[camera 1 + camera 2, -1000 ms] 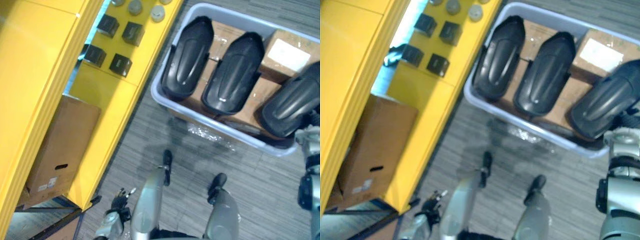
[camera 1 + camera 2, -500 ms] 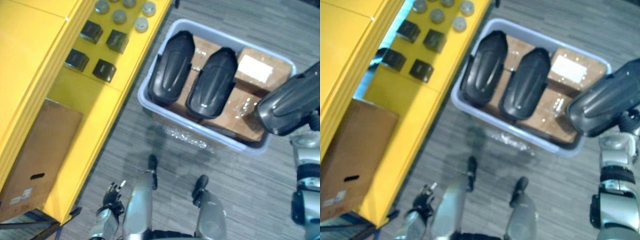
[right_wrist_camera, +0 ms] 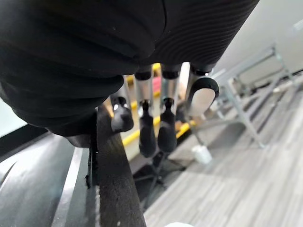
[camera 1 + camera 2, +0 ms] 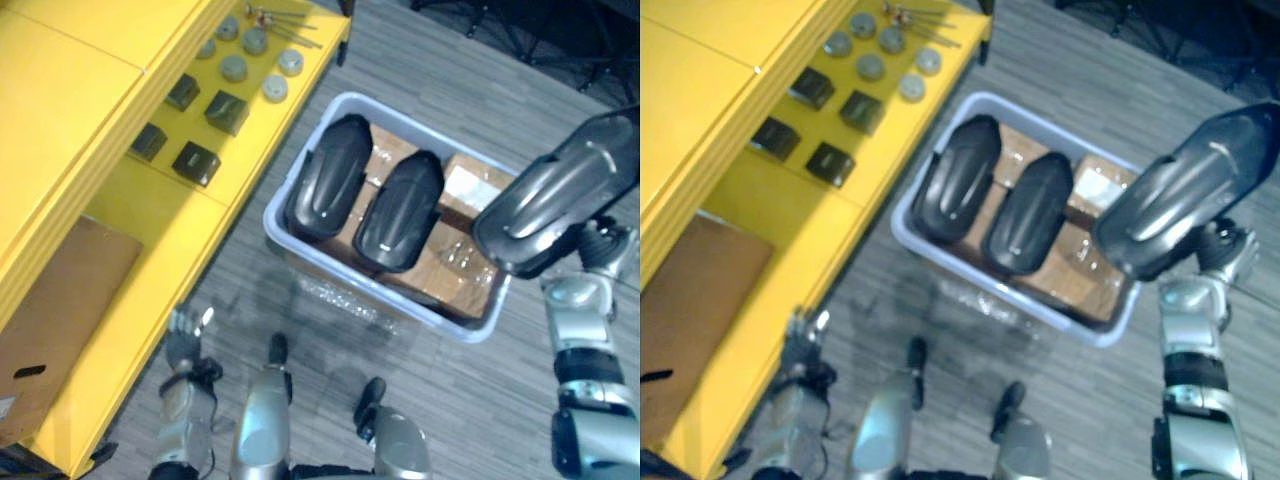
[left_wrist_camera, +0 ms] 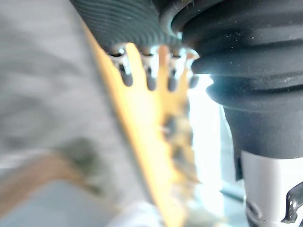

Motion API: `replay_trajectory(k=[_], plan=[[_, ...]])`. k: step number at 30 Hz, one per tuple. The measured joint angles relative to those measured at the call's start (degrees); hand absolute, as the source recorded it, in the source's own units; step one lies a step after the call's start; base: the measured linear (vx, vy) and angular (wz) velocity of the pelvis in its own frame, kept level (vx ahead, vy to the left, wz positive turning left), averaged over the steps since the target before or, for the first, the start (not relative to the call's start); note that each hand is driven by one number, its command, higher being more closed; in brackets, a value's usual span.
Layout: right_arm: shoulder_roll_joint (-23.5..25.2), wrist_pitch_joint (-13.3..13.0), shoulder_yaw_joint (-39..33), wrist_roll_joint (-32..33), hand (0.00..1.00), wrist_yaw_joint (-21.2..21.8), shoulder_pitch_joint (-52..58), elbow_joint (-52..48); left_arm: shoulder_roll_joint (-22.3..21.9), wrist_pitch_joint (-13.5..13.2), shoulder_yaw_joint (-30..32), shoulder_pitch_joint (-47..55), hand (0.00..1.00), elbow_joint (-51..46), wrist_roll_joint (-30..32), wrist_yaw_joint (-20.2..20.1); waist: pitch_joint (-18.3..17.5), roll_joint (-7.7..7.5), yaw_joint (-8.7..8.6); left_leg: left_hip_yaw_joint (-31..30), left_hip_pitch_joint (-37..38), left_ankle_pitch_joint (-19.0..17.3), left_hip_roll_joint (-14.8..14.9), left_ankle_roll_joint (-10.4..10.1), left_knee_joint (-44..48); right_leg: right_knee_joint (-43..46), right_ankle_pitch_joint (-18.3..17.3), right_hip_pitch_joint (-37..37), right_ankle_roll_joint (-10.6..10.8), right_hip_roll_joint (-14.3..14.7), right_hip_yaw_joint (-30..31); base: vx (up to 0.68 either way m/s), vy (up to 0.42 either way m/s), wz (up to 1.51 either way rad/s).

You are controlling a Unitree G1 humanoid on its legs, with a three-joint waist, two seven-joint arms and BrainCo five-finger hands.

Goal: Walk over and take plastic housings, then place them on the shelf

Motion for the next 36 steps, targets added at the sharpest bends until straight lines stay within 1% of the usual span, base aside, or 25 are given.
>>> replay_trajectory(k=[4,5,8,10,11,12,14,15,16,17,20,21,22,23,24,25,28,30,31,36], plan=[[0.01,-0.17,1.56,-0.79,1.00,0.00,-0.66,-0.10,2.43,0.89,-0.28,-5.84,0.00,-0.54,6.43,2.56,-0.12,-0.19,-0.04,0.33,0.08,0.18,0.10,0.04,-0.91,-1.07,1.04,-0.02,-0.32,0.26,0.04,-0.06,0.032,-0.02],[0.02,-0.41,2.41,-1.43,1.00,0.02,-0.95,-0.40,3.60,1.06,-0.48,-7.41,0.00,-0.55,7.35,2.69,-0.13,-0.20,-0.09,0.37,0.08,0.37,0.09,0.05,-1.12,-1.25,1.09,-0.02,-0.29,0.29,0.07,-0.06,0.016,-0.03],[0.03,-1.37,2.78,-3.37,1.00,0.08,-1.45,-3.14,5.34,1.17,-0.51,-9.79,0.00,-1.53,8.64,2.16,-0.13,-0.21,-0.26,0.44,0.17,1.14,-0.01,0.12,-2.61,-2.00,1.14,-0.14,-0.26,0.39,0.09,-0.07,-0.001,0.01],[0.03,-1.46,3.95,-4.97,1.00,0.11,-2.81,-4.57,6.16,1.14,-0.52,-10.68,0.00,-2.53,8.69,1.14,-0.13,-0.21,-0.49,0.67,0.46,1.78,0.03,-0.03,-3.68,-2.58,1.31,-0.20,-0.05,0.53,0.23,-0.04,-0.013,-0.06],[0.02,-2.22,5.09,-6.16,1.00,0.18,-3.94,-4.79,6.20,1.13,-0.82,-11.45,0.00,-3.28,8.68,-0.55,-0.14,-0.21,-0.44,1.09,1.10,2.35,0.07,-0.14,-4.77,-2.94,1.55,-0.22,-0.07,0.63,0.60,-0.02,-0.011,-0.09],[0.02,-2.42,5.46,-6.63,1.00,0.20,-4.29,-4.99,6.25,1.10,-1.26,-11.83,0.00,-3.67,8.69,-1.07,-0.17,-0.19,-0.46,1.18,1.13,2.56,0.10,-0.01,-4.94,-2.98,1.56,-0.30,-0.06,0.67,0.72,-0.02,-0.011,-0.11],[0.02,-3.14,7.20,-8.54,1.00,0.59,-5.45,-6.02,7.39,1.11,-3.80,-13.33,0.00,-5.69,8.46,-4.69,-0.40,-0.46,-0.47,1.68,1.05,2.84,0.31,-0.13,-5.65,-3.06,1.63,-0.99,-0.10,0.84,1.30,-0.01,-0.008,-0.10],[0.01,-3.58,7.46,-9.23,1.00,0.65,-5.54,-6.41,7.87,1.11,-4.63,-13.82,0.00,-6.19,8.27,-5.57,-0.50,-0.54,-0.53,1.73,1.06,3.09,0.29,-0.19,-5.91,-3.15,1.72,-1.14,-0.15,0.85,1.32,0.02,-0.005,-0.05],[-0.15,-4.09,8.11,-9.95,1.00,0.81,-5.94,-6.73,8.06,1.27,-5.34,-14.78,0.00,-6.89,8.17,-7.35,-0.52,-0.56,-0.62,1.73,1.05,3.25,0.29,-0.23,-6.13,-3.31,1.88,-1.18,-0.24,0.90,1.31,0.03,-0.001,-0.03],[-0.30,-4.60,9.12,-10.99,1.00,1.77,-7.12,-6.73,8.13,2.31,-6.87,-16.90,0.00,-7.73,8.05,-9.84,-0.53,-0.56,-0.68,1.91,1.06,3.49,0.33,-0.30,-6.10,-3.62,2.13,-1.17,-0.32,0.96,1.41,0.03,0.001,-0.03],[-0.34,-5.52,11.67,-11.75,1.00,2.78,-10.19,-6.73,8.47,5.51,-10.13,-20.97,0.00,-8.01,7.83,-12.48,-0.53,-0.56,-0.97,2.44,1.06,3.66,0.60,-0.43,-5.94,-3.87,2.70,-1.27,-0.50,1.11,1.63,0.02,0.007,-0.08],[-0.36,-6.45,13.17,-11.83,1.00,2.99,-11.92,-6.73,8.68,7.63,-11.62,-22.84,0.00,-7.95,6.31,-13.57,-0.56,-0.61,-1.07,3.23,1.06,3.70,0.82,-0.39,-5.82,-3.89,2.96,-1.56,-0.55,1.17,2.03,0.01,0.025,-0.22],[-0.37,-7.56,14.56,-12.18,1.00,3.37,-14.08,-6.72,8.88,9.72,-12.71,-24.42,0.00,-7.87,5.82,-14.11,-0.58,-0.65,-1.17,3.81,1.04,3.77,0.86,-0.36,-5.82,-3.91,3.24,-2.10,-0.45,1.15,2.93,0.01,0.026,-0.22],[-0.37,-8.12,15.13,-12.33,1.00,3.78,-15.03,-6.73,9.02,10.52,-13.30,-25.13,0.00,-7.53,5.81,-14.28,-0.58,-0.64,-1.43,3.94,1.02,3.79,0.83,-0.34,-5.82,-3.99,3.27,-2.15,-0.44,1.08,2.96,0.01,0.022,-0.15],[-0.38,-8.84,16.00,-12.90,1.00,4.10,-16.17,-6.71,9.01,12.00,-14.00,-26.24,0.00,-6.69,5.73,-14.73,-0.58,-0.64,-1.79,4.01,1.03,3.82,0.82,-0.28,-5.81,-4.02,3.40,-2.15,-0.29,1.01,2.97,0.00,0.019,-0.05],[-0.39,-9.92,17.43,-13.41,1.00,4.14,-17.49,-6.71,9.04,13.86,-15.19,-27.98,0.00,-4.78,4.30,-14.99,-0.59,-0.63,-2.19,4.06,1.04,3.83,0.96,-0.27,-5.79,-4.19,4.01,-2.20,-0.72,1.22,3.01,-0.01,0.021,-0.06],[-0.40,-11.11,19.44,-14.08,1.00,4.35,-19.19,-6.68,8.96,16.87,-17.93,-31.75,0.00,0.23,-0.76,-14.97,-0.59,-0.63,-2.41,4.63,1.00,3.88,1.13,-0.20,-5.81,-4.50,4.54,-2.54,-0.83,1.25,3.27,-0.02,0.021,-0.10],[-0.39,-11.60,21.33,-14.55,1.00,5.23,-20.40,-6.57,8.79,18.30,-18.50,-33.40,0.00,2.29,-3.36,-14.89,-0.59,-0.63,-2.50,5.01,0.78,4.02,1.05,-0.12,-5.84,-4.50,4.58,-3.09,-0.83,1.20,3.89,-0.04,0.028,-0.11],[-0.38,-12.41,22.52,-15.14,1.00,5.40,-21.01,-6.15,8.66,18.82,-18.65,-34.31,0.00,3.43,-4.74,-14.78,-0.59,-0.63,-2.84,4.98,0.57,4.29,0.92,-0.08,-5.89,-4.55,4.59,-3.25,-0.82,1.21,4.13,-0.06,0.029,-0.02],[-0.27,-14.58,25.43,-16.40,1.00,6.35,-24.02,-4.12,7.74,18.93,-20.55,-37.89,0.00,7.49,-7.96,-13.91,-0.62,-0.57,-3.70,4.83,-0.53,5.47,0.95,-0.10,-6.55,-4.58,4.59,-4.52,-0.81,1.48,4.21,-0.07,0.009,0.00]])
